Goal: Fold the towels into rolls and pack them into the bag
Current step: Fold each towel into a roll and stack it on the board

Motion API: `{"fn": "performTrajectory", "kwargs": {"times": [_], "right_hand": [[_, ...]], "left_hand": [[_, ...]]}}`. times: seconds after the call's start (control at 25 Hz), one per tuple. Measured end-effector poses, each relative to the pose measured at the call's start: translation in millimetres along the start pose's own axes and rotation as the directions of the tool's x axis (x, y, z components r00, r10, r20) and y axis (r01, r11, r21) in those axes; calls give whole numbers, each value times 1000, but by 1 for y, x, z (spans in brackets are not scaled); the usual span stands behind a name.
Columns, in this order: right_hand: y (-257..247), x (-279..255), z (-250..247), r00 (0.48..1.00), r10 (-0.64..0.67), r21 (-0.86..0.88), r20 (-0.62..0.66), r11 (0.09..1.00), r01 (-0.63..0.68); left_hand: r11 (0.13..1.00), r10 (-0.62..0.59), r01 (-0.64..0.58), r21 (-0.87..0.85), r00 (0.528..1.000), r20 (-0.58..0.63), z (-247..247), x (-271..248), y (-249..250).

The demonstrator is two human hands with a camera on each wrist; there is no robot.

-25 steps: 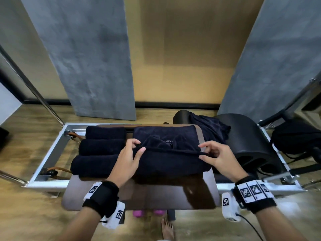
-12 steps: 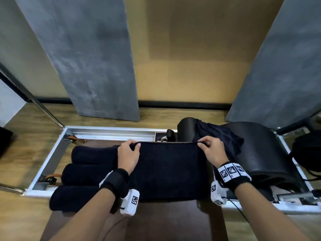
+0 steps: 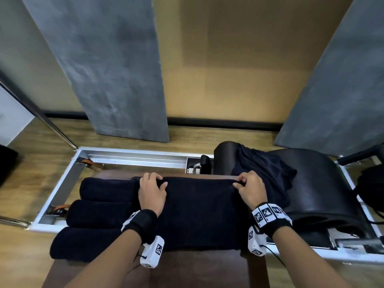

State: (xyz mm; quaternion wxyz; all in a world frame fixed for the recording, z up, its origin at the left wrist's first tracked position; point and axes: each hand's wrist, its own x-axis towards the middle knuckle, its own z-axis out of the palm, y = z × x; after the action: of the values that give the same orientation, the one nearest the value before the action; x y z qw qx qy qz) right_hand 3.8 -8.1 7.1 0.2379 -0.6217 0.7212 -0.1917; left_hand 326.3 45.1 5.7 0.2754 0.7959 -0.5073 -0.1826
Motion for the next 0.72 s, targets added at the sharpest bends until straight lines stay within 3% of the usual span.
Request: {"fn": "performTrajectory", "kwargs": {"times": [0.24,0.44,0.72], "right_hand": [[-5,-17,-21,999,22,154,-47,988,-14],[-14,-43,-65,994,-61,223,-94,972,80],[-42,-110,-122,950,-213,195,-227,946,259]], "left_hand": [[968,-6,-7,-252,999,-51,-3,-6,4],[931,0,-45,-361,993,-122,-49,-10,10],[876,233,-316,-364,938,-256,-153,-39,17]]}}
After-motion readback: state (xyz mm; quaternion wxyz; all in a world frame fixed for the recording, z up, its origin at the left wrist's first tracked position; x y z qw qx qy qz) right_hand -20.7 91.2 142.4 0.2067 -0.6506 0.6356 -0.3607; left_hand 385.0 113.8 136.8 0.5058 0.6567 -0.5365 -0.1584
